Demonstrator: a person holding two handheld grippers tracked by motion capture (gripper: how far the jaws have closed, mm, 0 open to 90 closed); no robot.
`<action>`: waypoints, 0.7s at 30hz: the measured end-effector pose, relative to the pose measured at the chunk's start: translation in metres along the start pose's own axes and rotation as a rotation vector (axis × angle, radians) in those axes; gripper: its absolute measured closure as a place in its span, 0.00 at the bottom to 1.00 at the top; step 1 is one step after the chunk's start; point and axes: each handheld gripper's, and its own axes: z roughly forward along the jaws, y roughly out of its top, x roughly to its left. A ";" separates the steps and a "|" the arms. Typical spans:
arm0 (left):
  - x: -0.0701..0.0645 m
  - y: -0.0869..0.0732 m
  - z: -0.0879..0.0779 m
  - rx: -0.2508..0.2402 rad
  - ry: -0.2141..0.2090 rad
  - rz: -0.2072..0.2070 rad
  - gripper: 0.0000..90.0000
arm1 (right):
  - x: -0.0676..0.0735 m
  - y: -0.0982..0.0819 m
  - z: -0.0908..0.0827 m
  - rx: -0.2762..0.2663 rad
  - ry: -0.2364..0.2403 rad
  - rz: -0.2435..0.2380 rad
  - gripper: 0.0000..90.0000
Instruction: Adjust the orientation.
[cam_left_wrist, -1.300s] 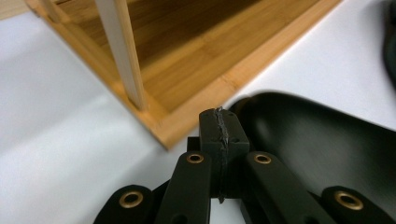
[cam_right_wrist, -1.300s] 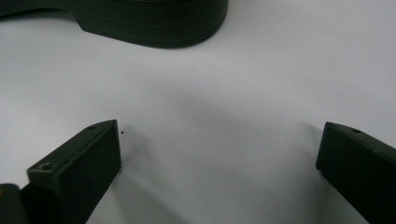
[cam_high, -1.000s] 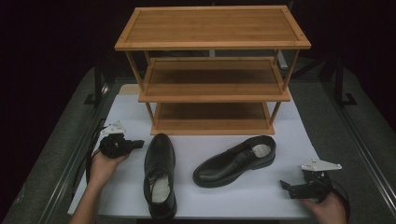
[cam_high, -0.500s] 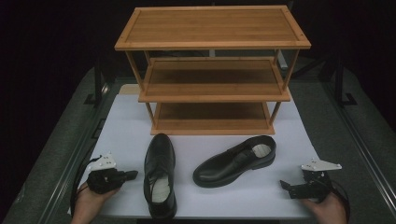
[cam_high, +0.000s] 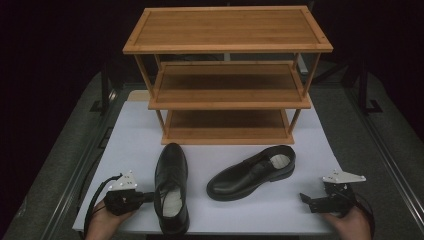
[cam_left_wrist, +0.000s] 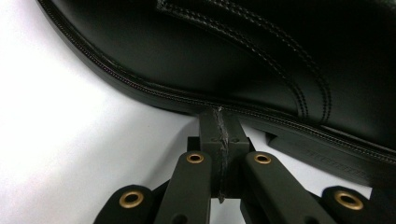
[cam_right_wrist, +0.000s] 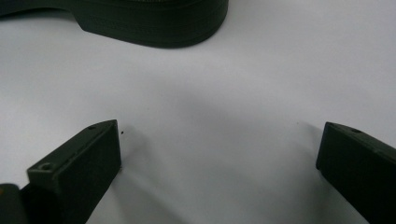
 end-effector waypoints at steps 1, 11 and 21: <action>-0.001 0.001 0.001 -0.001 -0.001 0.003 1.00 | 0.000 0.000 0.000 0.000 0.000 0.000 0.00; -0.005 0.017 0.020 -0.006 -0.041 0.026 1.00 | 0.000 0.000 0.000 0.000 0.000 0.000 0.00; 0.000 0.025 0.027 -0.006 -0.031 0.027 1.00 | 0.000 0.000 0.000 0.000 0.000 0.000 0.00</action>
